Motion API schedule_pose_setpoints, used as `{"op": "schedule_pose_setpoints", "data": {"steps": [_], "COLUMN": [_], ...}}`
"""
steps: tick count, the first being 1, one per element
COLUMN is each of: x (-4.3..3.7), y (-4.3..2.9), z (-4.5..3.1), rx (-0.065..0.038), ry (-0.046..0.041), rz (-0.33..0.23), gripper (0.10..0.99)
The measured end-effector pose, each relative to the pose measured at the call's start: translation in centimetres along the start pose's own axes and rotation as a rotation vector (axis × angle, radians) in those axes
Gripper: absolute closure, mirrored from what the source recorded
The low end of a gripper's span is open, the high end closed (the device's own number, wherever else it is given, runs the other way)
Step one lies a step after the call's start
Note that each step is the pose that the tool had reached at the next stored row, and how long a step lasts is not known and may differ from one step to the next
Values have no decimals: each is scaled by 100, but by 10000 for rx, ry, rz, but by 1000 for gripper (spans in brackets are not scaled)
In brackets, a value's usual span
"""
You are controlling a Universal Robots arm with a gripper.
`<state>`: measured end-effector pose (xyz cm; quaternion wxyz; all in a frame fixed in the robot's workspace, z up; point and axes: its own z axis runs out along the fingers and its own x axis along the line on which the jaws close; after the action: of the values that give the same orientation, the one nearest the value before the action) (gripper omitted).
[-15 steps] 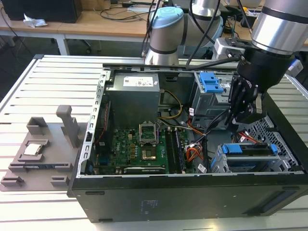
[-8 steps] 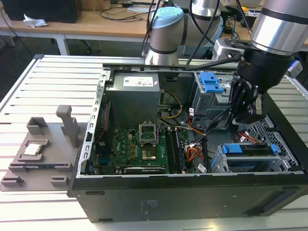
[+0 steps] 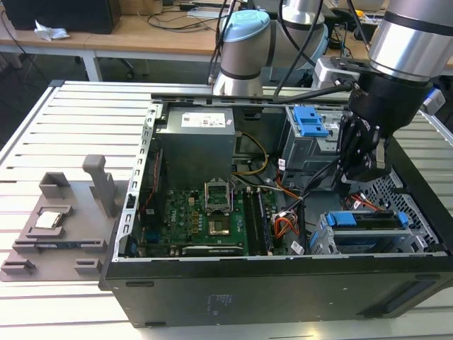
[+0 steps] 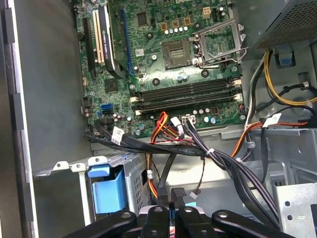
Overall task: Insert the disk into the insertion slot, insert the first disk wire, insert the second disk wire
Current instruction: 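Insert the second disk wire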
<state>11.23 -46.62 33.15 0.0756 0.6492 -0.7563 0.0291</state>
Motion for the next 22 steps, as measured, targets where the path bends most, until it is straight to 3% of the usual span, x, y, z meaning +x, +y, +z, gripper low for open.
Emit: {"op": "schedule_pose_setpoints", "data": {"steps": [4, 5, 6, 10, 13, 18, 22], "x": [34, 62, 136, 293, 372, 399, 400], "y": [5, 1, -10, -36, -72, -187, -191], "z": [-129, -133, -124, -100, -90, -93, -92], "rx": [-11, -23, -46, -74, -101, -178, -76], "ry": [-69, -154, -309, -506, -608, -639, -584], "rz": [-4, -11, -23, -39, -48, -97, -953], "gripper": [941, 941, 941, 941, 941, 941, 941]}}
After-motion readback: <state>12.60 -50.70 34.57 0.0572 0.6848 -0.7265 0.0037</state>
